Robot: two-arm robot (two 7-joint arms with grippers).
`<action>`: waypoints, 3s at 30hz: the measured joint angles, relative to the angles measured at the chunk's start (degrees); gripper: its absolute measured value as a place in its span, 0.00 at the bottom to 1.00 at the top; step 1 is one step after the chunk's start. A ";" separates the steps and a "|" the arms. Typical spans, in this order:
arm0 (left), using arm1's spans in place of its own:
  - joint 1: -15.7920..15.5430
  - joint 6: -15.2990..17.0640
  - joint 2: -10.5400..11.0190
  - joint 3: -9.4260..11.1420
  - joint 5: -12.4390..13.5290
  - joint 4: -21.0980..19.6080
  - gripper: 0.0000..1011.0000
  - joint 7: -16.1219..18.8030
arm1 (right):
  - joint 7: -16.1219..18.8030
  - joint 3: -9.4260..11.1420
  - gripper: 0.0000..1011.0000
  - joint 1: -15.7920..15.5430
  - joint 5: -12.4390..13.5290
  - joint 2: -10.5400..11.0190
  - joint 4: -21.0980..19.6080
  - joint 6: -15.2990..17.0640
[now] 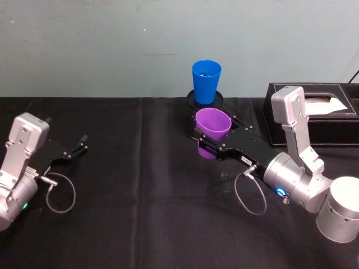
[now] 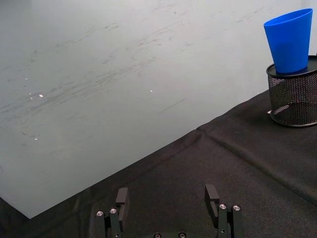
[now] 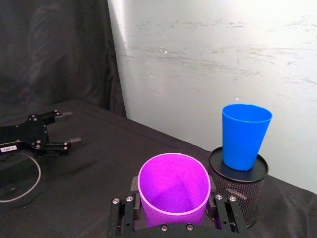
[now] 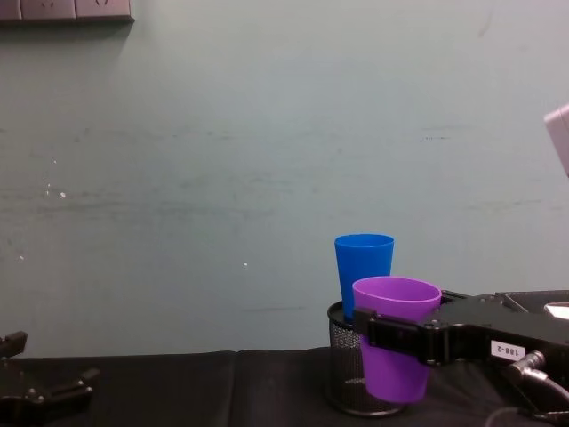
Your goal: Pick up one cup with a gripper and tap it against the other cup.
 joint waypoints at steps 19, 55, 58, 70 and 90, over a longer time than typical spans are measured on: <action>0.00 0.00 0.00 0.00 0.00 0.00 0.99 0.00 | 0.00 0.00 0.73 0.00 0.00 0.00 0.00 0.00; 0.00 0.00 0.00 0.00 0.00 0.00 0.99 0.00 | 0.00 0.00 0.73 0.00 0.00 0.00 0.00 0.00; 0.00 0.00 0.00 0.00 0.00 0.00 0.99 0.00 | 0.00 0.00 0.73 0.00 0.00 0.00 0.00 0.00; 0.00 0.00 0.00 0.00 0.00 0.00 0.99 0.00 | 0.00 0.00 0.73 0.00 0.00 0.00 0.00 0.00; 0.00 0.00 0.00 0.00 0.00 0.00 0.99 0.00 | 0.00 0.00 0.73 0.00 0.00 0.00 0.00 0.00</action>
